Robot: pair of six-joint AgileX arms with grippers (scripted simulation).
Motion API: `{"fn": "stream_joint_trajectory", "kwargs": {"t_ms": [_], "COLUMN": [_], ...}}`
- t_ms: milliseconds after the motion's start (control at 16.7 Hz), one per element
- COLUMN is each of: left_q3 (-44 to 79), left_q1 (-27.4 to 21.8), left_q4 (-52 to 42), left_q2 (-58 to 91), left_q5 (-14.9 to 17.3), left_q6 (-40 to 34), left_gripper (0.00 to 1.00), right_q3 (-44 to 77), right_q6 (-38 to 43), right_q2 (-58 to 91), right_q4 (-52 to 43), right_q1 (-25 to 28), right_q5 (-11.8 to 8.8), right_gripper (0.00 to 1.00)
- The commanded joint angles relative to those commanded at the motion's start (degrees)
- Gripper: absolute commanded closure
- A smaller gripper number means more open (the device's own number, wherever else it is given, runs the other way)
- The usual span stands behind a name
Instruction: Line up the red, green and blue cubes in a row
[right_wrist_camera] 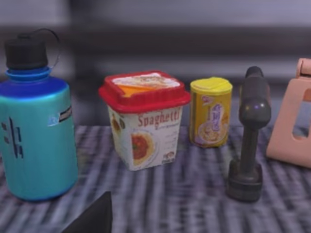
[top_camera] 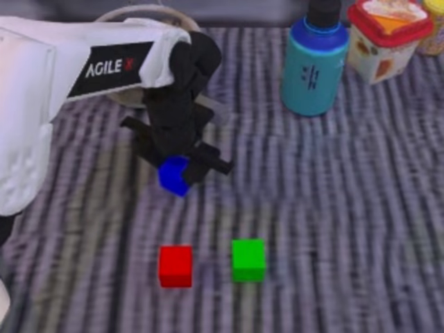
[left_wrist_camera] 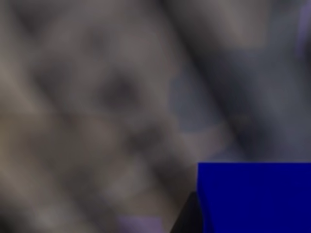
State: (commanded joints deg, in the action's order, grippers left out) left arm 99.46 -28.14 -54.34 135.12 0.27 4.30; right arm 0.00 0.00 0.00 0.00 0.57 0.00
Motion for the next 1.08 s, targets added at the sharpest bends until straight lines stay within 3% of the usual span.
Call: {"fn": "stream_joint_trajectory", "kwargs": {"t_ms": [240, 660, 1080], "left_q3": [1.44, 10.01, 10.82], "left_q1": [-0.05, 0.87, -0.49], "left_q4": [-1.51, -13.78, -14.30], "left_q2": [-2.02, -5.47, -5.15], "left_q5": [0.13, 0.08, 0.01], "left_q6": [-0.04, -0.10, -2.03], "left_gripper": [1.00, 1.00, 1.00], "right_q3": [0.00, 0.00, 0.00], "right_q6": [0.00, 0.00, 0.00], "right_q2": [0.00, 0.00, 0.00], "right_q4": [0.00, 0.00, 0.00], "right_q1": [0.00, 0.00, 0.00], "right_q5": [0.00, 0.00, 0.00], "right_gripper": [0.00, 0.00, 0.00]}}
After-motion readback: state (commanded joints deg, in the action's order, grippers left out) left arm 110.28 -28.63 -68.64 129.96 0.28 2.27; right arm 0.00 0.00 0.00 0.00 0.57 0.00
